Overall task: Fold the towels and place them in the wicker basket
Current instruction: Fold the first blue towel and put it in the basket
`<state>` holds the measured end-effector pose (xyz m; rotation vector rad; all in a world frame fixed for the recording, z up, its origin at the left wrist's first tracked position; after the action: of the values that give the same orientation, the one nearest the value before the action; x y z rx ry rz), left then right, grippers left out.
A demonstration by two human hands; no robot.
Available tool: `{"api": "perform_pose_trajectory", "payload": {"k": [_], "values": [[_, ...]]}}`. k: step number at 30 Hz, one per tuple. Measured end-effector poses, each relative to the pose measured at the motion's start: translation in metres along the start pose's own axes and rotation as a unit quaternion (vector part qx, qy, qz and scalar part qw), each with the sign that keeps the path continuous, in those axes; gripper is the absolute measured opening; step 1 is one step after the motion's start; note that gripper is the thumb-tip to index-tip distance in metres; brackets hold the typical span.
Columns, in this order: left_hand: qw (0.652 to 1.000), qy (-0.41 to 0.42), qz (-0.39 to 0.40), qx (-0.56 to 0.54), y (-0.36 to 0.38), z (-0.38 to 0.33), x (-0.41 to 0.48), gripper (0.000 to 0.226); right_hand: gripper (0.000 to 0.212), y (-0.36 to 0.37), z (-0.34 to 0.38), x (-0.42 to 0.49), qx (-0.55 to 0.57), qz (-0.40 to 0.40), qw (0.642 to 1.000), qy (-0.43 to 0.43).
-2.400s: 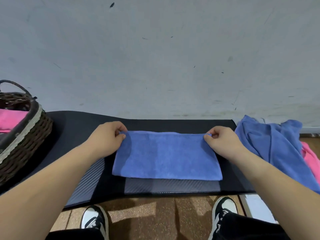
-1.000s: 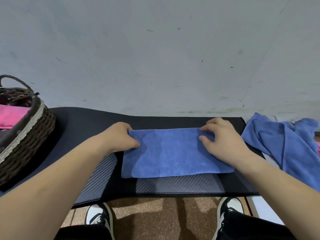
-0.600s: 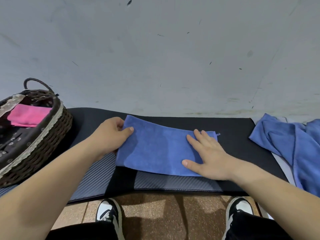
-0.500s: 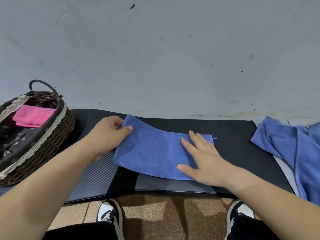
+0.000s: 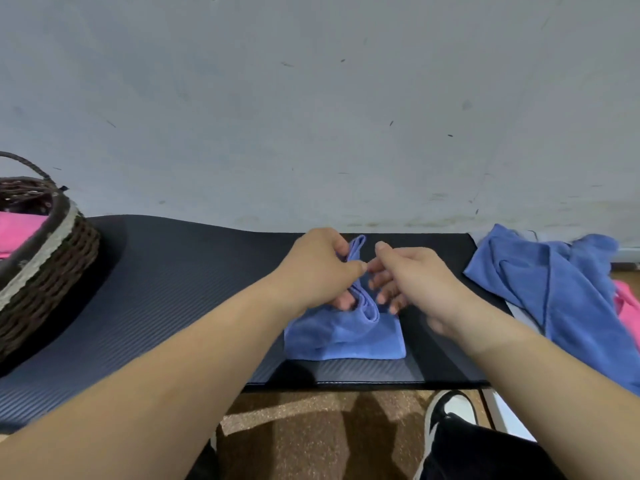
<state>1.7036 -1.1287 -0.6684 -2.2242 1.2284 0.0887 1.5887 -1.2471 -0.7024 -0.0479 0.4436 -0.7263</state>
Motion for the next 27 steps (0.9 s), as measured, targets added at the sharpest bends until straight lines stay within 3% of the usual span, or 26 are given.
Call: {"api": "perform_pose_trajectory", "payload": {"k": [3, 5, 8, 10, 13, 16, 21, 24, 27], "values": [[0.996, -0.004, 0.074, 0.039, 0.026, 0.008, 0.001, 0.031, 0.047, -0.004, -0.014, 0.005, -0.026, 0.035, 0.998, 0.051], [0.993, 0.014, 0.101, 0.053, 0.03, 0.013, -0.001, 0.032, 0.037, -0.005, -0.018, 0.007, -0.038, 0.047, 0.997, 0.055], [0.992, 0.075, 0.044, 0.088, 0.012, 0.016, -0.005, 0.029, 0.029, -0.001, -0.017, 0.007, -0.081, 0.045, 0.995, 0.036], [0.974, 0.127, -0.009, 0.187, -0.004, 0.016, -0.009, 0.027, 0.032, 0.002, -0.015, 0.008, -0.15, 0.026, 0.988, 0.006], [0.916, 0.19, -0.015, 0.352, -0.011, 0.02, -0.015, 0.052, 0.017, 0.004, -0.01, 0.008, -0.205, 0.003, 0.978, -0.034], [0.907, 0.193, 0.052, 0.371, 0.0, 0.031, -0.016, 0.078, 0.01, 0.002, -0.008, 0.006, -0.201, 0.006, 0.979, -0.02], [0.853, 0.196, 0.113, 0.47, 0.024, 0.052, -0.013, 0.098, 0.021, -0.008, -0.019, 0.011, -0.256, -0.009, 0.966, 0.019], [0.833, 0.191, 0.113, 0.507, 0.034, 0.064, -0.009, 0.103, 0.034, -0.013, -0.003, 0.009, -0.367, -0.059, 0.925, -0.075], [0.837, 0.21, 0.095, 0.496, 0.036, 0.072, -0.008, 0.1, 0.056, -0.007, 0.012, -0.001, -0.375, -0.028, 0.91, -0.175]]}}
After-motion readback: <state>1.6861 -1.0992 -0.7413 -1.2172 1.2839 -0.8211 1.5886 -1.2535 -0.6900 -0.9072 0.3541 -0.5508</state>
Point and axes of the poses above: each hand's wrist, its own x-axis towards the middle knuckle, its own y-axis out of the palm, z = x × y, the point moved 5 cm from there along x, towards the middle knuckle, and after that the axes turned 3 degrees about x, right-handed, at the moved point
